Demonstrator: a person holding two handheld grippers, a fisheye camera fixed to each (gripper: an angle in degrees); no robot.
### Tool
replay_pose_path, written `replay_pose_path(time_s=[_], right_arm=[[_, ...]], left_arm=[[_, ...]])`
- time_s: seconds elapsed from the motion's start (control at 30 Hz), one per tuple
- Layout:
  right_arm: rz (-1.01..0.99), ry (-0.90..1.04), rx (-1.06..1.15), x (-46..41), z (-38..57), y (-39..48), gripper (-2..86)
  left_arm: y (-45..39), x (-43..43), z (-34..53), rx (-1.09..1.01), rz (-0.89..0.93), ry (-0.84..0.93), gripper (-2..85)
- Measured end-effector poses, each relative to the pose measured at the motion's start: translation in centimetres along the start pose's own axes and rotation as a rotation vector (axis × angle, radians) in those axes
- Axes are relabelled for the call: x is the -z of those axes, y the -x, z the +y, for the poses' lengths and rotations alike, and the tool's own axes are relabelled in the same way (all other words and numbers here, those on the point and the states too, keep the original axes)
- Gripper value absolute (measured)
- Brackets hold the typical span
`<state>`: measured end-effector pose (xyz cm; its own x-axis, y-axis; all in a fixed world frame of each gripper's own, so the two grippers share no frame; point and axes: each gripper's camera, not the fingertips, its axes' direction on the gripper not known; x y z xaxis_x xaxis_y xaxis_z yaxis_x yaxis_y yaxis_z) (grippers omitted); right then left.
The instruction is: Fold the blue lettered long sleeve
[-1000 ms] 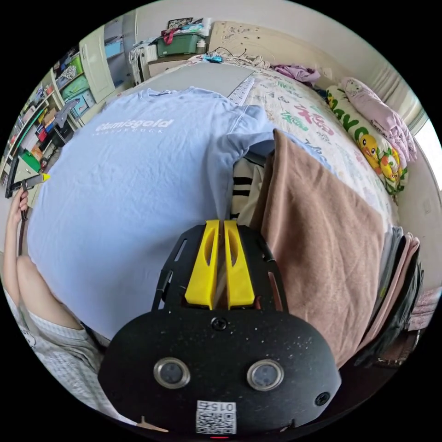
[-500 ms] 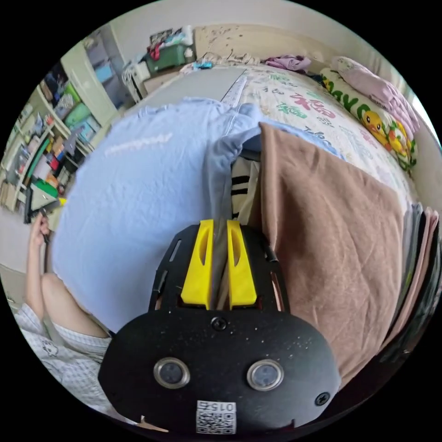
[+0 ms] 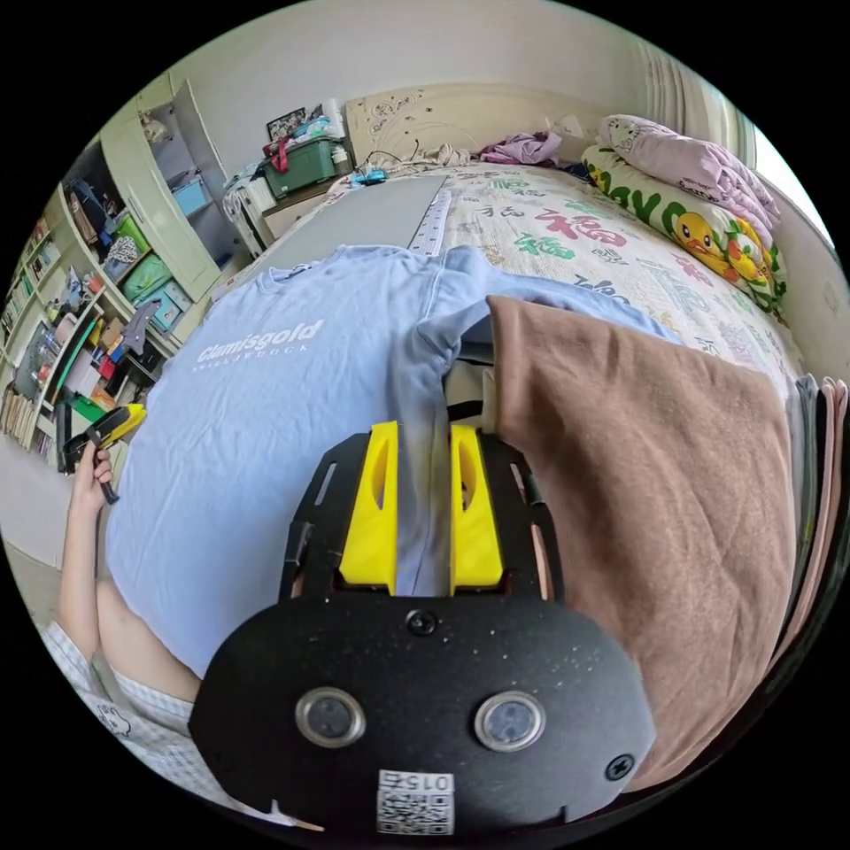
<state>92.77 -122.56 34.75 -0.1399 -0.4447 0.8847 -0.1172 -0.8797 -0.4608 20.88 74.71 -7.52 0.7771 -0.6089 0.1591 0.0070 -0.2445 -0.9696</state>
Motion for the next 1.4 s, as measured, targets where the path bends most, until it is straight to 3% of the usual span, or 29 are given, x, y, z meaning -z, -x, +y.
replay_pose_path(time_s=[0.27,0.33,0.53,0.8,1.0,1.07,1.4], right_arm=[[-0.033,0.026,-0.041,-2.5,-2.1,-1.3,5.8],[-0.019,0.03,-0.047,-2.7,-2.3,-1.2,4.5],[0.086,0.0,-0.024,-1.2,-2.1,-0.2,1.9],[0.27,0.061,0.097,-3.2,-1.7,2.7,2.8],[0.21,-0.065,0.141,1.3,0.8,3.9,5.8],[0.155,-0.103,0.157,4.3,1.9,4.4,6.2],[-0.29,-0.105,0.154,16.2,13.9,1.5,7.7]], left_arm=[[0.2,-0.2,0.2,0.0,-0.125,-0.006,7.8],[0.1,-2.1,-0.2,-0.053,-0.117,0.111,4.7],[0.5,-0.4,0.1,-0.066,-0.147,0.042,-0.2],[-0.4,-1.6,0.2,-0.166,-0.296,0.112,-0.2],[-1.6,-1.0,1.0,-0.235,-0.364,0.093,3.8],[-1.9,0.3,1.2,-0.241,-0.342,0.081,5.5],[3.9,11.3,7.6,-0.209,0.141,0.086,8.3]])
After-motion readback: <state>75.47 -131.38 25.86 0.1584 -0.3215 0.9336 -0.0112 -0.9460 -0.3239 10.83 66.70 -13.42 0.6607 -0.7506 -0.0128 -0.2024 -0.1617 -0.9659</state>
